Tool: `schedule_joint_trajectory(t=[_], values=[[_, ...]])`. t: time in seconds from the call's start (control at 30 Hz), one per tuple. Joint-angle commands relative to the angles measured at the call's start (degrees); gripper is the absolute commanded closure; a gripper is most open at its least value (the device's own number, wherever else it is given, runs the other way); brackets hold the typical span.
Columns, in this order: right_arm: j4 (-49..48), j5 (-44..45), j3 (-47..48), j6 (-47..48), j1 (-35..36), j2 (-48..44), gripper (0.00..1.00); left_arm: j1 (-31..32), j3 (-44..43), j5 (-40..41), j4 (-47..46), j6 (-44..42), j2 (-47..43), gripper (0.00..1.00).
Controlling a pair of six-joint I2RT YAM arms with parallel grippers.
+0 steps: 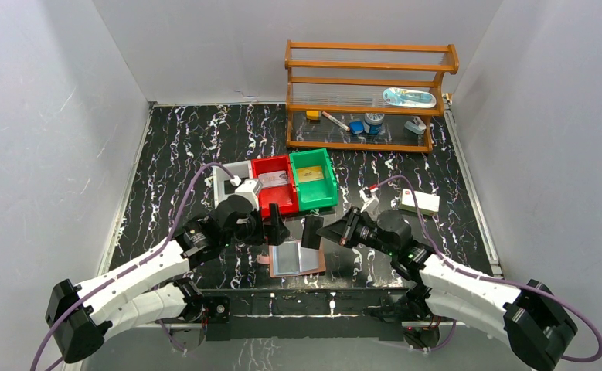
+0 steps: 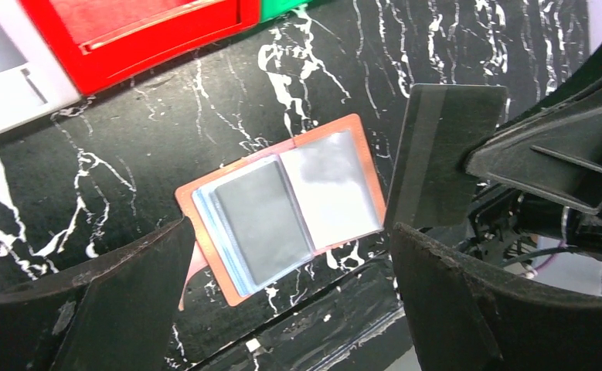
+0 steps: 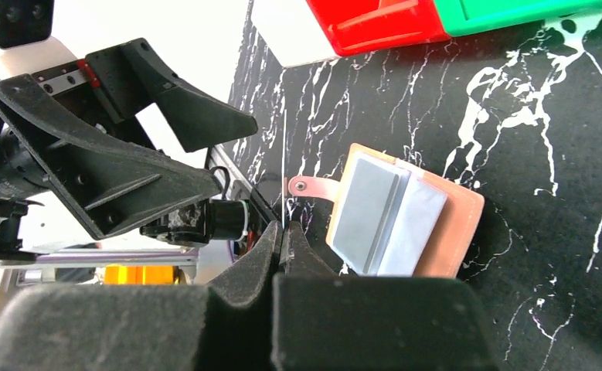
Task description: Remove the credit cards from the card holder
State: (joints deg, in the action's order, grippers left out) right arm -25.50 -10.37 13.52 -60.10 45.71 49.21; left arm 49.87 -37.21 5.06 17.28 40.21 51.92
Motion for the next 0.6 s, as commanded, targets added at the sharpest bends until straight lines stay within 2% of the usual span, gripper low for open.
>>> schedule_joint_trajectory(t=[0.0, 0.17, 0.33, 0.47, 0.57], values=[[-8.1, -2.2, -1.2, -1.3, -0.2, -1.5, 1.0, -0.4, -1.4, -4.3, -2.5, -1.8, -0.6, 0.03], [-12.3, -3.5, -2.8, -3.1, -0.2, -1.3, 1.0, -0.3, 0.6, -14.0, -10.7, -0.4, -0.1, 0.08], [-16.0, -5.5, -3.4, -4.0, -0.2, -0.7, 1.0, -0.5, 2.7, -17.6, -15.9, 2.4, 2.1, 0.12], [-16.3, -6.0, -2.9, -4.3, -0.1, -0.2, 1.0, -3.7, 1.9, -20.8, -12.6, 0.7, 3.2, 0.12], [-15.8, -7.2, -2.4, -4.4, -0.2, 0.6, 1.0, -8.4, 7.0, -26.5, -17.9, 2.9, 0.5, 0.1]])
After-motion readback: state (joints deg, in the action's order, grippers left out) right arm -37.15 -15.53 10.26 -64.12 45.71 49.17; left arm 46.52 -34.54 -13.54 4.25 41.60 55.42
